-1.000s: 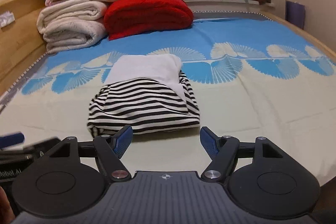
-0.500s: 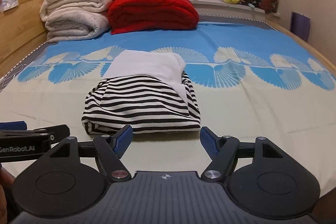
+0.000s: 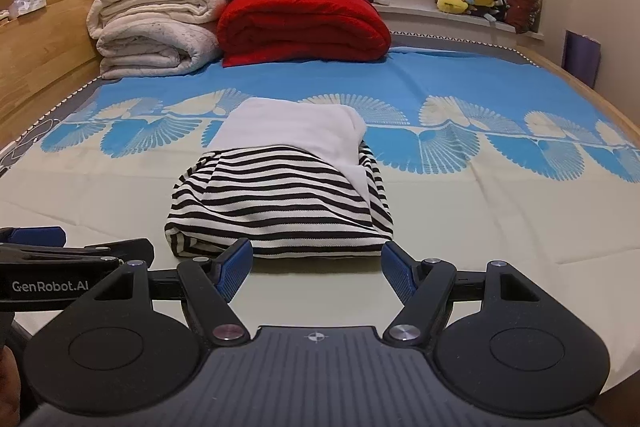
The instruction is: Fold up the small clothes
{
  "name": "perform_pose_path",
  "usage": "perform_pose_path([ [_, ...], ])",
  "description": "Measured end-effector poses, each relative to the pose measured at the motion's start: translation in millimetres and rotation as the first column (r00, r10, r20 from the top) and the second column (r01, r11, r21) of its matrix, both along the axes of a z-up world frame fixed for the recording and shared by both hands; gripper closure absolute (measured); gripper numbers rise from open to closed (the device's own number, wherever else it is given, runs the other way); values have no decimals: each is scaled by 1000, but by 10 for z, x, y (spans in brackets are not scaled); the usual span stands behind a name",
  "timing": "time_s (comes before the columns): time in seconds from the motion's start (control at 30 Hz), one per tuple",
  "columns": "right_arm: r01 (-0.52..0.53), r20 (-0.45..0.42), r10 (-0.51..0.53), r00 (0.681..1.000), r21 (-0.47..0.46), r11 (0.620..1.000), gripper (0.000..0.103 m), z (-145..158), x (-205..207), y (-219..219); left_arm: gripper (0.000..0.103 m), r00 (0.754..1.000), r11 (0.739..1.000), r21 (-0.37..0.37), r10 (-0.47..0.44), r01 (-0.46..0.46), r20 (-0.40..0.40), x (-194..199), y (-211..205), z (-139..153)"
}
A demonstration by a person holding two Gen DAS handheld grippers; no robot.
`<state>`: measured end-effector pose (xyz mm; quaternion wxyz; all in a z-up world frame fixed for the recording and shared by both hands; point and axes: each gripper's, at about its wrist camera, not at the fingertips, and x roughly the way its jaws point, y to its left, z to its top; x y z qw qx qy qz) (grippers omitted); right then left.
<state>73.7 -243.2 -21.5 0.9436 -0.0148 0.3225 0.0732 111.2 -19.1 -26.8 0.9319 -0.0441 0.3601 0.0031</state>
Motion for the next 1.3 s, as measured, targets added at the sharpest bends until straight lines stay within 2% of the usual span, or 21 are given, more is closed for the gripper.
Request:
perform_pose_path([
  [1.3,-2,-1,2,1000,3,1000,30,2,-6,28,1,1000,1000,6,-6,6,4,-11,19,-14],
])
